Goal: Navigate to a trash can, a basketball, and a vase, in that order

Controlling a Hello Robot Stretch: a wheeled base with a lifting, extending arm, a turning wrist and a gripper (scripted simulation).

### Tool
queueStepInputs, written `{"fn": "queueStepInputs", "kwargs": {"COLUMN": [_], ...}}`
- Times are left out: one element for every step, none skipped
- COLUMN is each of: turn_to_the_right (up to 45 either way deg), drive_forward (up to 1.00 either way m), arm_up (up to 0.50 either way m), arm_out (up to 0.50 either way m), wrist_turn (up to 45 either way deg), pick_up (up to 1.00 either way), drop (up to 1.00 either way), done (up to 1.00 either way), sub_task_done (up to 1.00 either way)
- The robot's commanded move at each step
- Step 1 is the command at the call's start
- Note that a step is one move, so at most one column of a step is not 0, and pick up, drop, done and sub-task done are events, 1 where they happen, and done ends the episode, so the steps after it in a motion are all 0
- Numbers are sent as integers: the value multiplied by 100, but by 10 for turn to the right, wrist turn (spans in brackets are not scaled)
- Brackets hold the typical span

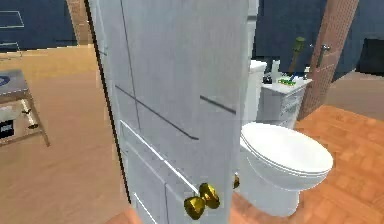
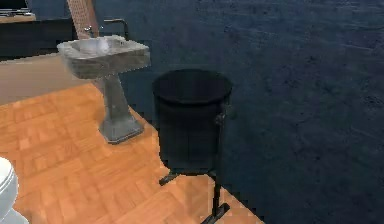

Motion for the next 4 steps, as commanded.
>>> {"fn": "queueStepInputs", "kwargs": {"turn_to_the_right": [-450, -390, 0, 420], "drive_forward": [0, 0, 20, 0], "arm_up": [0, 0, 0, 0], "arm_out": [0, 0, 0, 0], "wrist_turn": [0, 0, 0, 0], "pick_up": [0, 0, 0, 0], "drop": [0, 0, 0, 0], "done": [0, 0, 0, 0], "sub_task_done": [0, 0, 0, 0]}}
